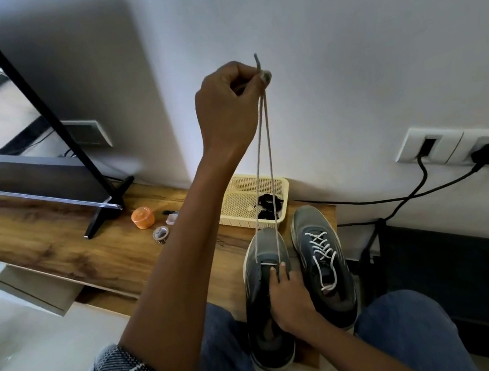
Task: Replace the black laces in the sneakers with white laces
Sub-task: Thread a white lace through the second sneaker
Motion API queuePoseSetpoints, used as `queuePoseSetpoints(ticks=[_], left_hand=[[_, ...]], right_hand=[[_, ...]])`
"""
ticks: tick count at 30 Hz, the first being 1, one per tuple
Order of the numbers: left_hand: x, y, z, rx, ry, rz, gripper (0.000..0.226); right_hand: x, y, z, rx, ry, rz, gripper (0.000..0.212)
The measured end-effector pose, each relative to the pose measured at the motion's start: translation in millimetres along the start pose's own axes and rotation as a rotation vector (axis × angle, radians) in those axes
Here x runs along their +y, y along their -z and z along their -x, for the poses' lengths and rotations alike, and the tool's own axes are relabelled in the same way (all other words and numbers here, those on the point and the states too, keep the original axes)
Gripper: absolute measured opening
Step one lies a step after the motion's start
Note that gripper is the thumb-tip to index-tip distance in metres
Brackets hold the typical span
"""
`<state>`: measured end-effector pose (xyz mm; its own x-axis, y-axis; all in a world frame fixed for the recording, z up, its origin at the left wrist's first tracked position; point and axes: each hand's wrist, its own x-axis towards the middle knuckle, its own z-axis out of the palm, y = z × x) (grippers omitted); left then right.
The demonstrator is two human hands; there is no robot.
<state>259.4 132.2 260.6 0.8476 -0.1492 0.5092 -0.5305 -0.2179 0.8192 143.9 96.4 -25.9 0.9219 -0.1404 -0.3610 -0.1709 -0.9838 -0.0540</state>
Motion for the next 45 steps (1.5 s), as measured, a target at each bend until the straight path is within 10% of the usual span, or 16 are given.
queuePoseSetpoints(ticks=[6,10,21,28,45], left_hand=[[-4,7,-1,-0.046,0.025,-0.017,0.01],[-2,19,-9,-0.095,0.067,-0.035,0.006],[20,35,-13,-0.156,0.097,-0.029,0.013],[34,34,-12,-0.211,0.059,-0.028,0.012],[26,26,-4,-0.259,0.119,0.044,0.019]], right_hand=[[2,4,-2,-0.067,0.008,-0.006,0.081],[13,49,2,-0.077,0.032,-0.272,0.038],[34,271,54,1.046,0.284,-1.186,0.011],[35,298,49,0.813,0.329,-1.29,0.007],[40,293,45,0.893,0.278,-1.31,0.013]])
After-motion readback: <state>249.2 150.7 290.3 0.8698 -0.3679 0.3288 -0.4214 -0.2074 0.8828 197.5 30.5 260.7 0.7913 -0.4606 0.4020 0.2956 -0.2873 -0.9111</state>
